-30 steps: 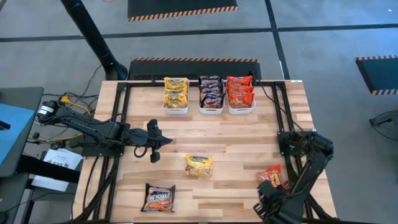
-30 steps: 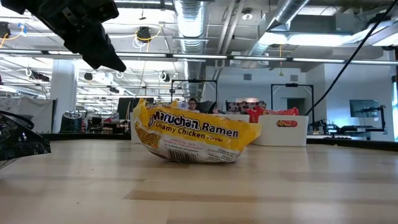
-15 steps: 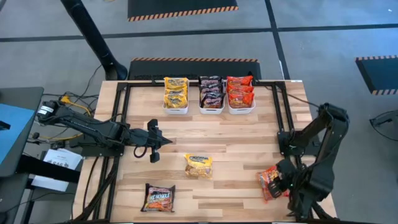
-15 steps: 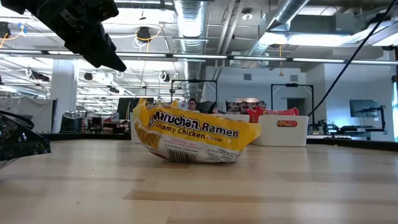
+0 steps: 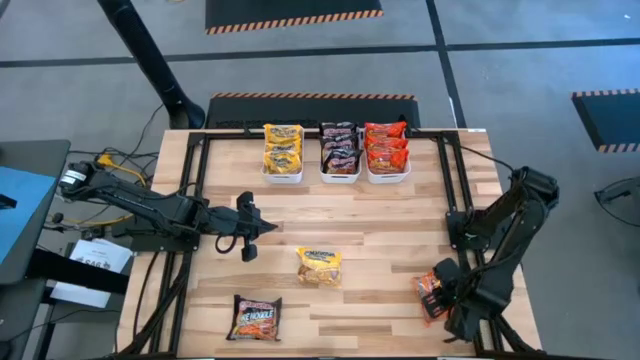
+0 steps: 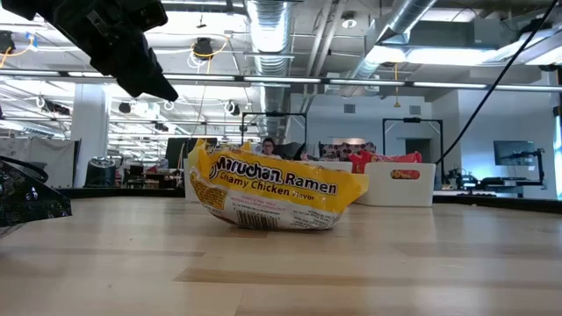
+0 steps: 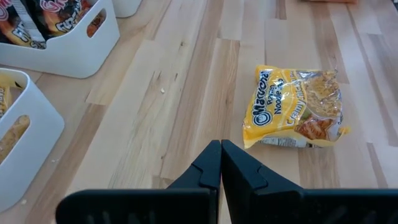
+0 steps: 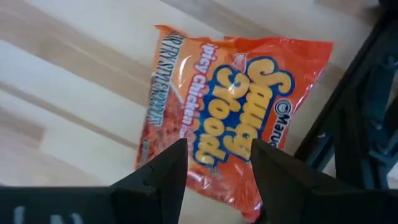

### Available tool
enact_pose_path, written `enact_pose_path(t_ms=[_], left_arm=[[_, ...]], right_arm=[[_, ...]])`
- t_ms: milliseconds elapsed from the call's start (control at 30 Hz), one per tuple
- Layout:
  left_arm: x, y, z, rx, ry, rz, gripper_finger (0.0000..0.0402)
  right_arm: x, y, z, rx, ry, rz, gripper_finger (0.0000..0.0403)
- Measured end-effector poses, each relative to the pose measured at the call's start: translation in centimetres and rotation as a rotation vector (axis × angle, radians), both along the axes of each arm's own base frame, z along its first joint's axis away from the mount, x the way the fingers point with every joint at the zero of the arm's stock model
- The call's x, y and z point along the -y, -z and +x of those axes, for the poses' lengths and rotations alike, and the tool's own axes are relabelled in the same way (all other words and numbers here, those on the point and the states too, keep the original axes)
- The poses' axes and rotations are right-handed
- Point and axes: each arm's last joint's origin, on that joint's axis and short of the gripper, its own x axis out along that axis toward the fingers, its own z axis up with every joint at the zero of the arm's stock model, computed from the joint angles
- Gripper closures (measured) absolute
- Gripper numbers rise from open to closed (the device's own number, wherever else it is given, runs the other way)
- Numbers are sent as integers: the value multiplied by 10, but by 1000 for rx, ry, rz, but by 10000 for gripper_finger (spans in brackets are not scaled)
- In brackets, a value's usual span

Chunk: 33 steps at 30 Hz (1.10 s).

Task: Sort Maruchan noodles
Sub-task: Put the orange noodle pack into the right white bin

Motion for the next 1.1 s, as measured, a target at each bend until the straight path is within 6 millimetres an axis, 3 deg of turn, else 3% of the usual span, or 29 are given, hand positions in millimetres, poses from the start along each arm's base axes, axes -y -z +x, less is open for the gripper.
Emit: enact_pose_path(t_ms=[733, 867, 1100], left_arm=[[1, 0, 0, -3, 17, -21, 401], [1, 0, 0, -5, 17, -20, 401], [1, 1, 0, -7, 17, -19, 401]], right_arm=[[-13, 67, 49, -237, 69, 5, 211], [-10, 72, 57, -280, 64, 34, 257], [-6, 70, 62, -292, 6, 47, 384]])
